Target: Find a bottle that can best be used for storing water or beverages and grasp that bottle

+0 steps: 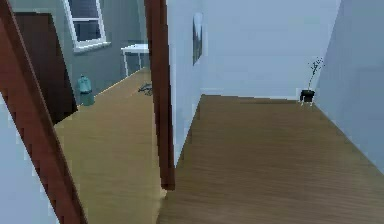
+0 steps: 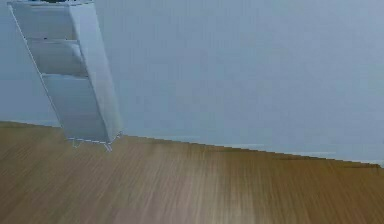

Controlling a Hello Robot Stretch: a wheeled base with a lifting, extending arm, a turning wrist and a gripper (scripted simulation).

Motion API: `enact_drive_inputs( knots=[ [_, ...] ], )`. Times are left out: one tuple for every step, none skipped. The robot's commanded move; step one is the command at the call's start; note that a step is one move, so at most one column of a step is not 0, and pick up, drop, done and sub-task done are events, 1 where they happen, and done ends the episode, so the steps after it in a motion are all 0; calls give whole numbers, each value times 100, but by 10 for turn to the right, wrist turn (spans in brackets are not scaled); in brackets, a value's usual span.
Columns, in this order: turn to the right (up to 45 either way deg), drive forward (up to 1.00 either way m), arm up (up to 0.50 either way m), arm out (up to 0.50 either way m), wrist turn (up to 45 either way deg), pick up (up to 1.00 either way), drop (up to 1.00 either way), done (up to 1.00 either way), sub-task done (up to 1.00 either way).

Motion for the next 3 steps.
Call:
enact_drive_inputs(
  knots=[
    [0,80,0,0,0,0,0,0,0],
    [-450,0,0,0,0,0,0,0,0],
    [-300,0,0,0,0,0,0,0,0]
  ],
)
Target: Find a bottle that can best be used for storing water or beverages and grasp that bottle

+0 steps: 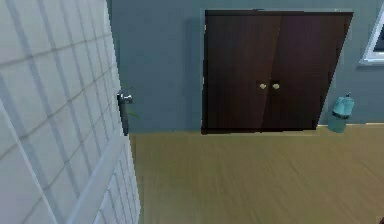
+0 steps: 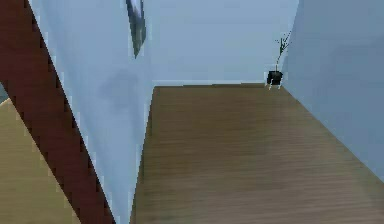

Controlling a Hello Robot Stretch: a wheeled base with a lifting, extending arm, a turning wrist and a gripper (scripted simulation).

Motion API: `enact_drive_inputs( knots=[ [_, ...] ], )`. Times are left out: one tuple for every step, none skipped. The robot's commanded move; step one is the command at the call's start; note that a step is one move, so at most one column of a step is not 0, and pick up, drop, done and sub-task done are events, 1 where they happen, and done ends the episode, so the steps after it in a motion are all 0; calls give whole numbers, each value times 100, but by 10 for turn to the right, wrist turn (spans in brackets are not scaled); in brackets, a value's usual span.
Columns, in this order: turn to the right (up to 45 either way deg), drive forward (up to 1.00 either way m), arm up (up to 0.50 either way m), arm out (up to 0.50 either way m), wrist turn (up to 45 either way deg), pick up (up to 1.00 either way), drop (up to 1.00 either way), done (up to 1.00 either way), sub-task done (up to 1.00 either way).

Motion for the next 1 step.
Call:
enact_drive_inputs(
  knots=[
    [0,15,0,0,0,0,0,0,0]
  ],
)
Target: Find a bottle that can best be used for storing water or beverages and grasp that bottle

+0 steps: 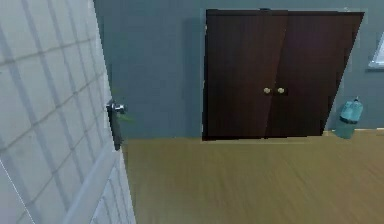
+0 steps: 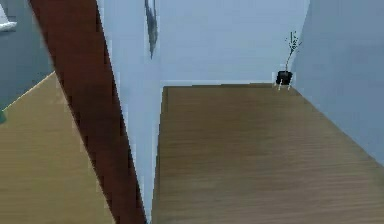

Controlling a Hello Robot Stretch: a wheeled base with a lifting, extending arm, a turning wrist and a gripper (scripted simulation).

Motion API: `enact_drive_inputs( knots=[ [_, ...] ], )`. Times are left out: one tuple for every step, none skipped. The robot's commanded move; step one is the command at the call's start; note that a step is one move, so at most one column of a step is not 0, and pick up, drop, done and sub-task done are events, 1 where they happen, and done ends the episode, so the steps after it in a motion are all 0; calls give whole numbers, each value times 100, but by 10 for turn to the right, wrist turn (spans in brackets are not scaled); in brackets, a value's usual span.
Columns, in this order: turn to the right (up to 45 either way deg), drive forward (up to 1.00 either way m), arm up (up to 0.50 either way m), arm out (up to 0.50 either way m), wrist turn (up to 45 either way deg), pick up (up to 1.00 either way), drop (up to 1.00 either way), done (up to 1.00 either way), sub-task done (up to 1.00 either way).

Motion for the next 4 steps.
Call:
enact_drive_inputs(
  knots=[
    [60,0,0,0,0,0,0,0,0],
    [0,75,0,0,0,0,0,0,0],
    [150,0,0,0,0,0,0,0,0],
    [0,65,0,0,0,0,0,0,0]
  ],
)
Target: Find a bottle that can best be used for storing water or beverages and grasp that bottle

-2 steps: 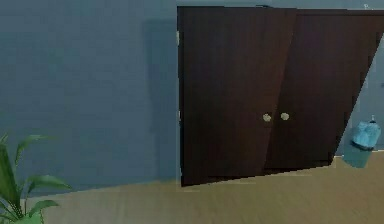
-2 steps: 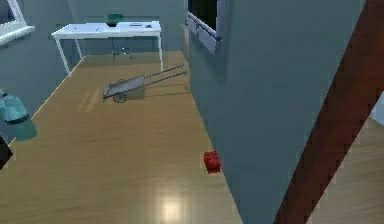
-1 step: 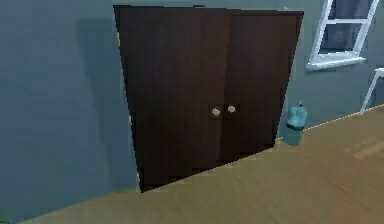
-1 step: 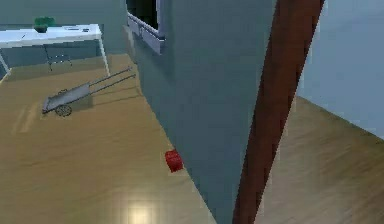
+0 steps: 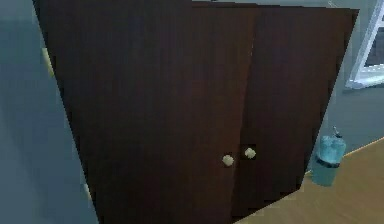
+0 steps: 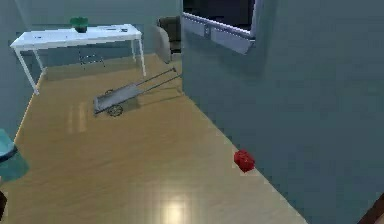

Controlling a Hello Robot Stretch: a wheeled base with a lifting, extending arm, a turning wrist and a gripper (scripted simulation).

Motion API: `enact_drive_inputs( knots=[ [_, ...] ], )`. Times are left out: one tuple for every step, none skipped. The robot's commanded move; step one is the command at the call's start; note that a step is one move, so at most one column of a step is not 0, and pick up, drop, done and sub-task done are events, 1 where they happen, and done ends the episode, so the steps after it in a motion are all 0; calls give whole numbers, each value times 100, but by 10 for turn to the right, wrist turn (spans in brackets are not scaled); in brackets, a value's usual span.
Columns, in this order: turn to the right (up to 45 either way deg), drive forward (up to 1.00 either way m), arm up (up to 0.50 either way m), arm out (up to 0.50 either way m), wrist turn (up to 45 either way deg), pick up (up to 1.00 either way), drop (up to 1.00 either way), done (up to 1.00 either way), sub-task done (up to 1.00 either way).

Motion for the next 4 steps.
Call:
enact_drive_inputs(
  knots=[
    [-450,0,0,0,0,0,0,0,0],
    [-450,0,0,0,0,0,0,0,0],
    [0,45,0,0,0,0,0,0,0],
    [-450,0,0,0,0,0,0,0,0]
  ],
)
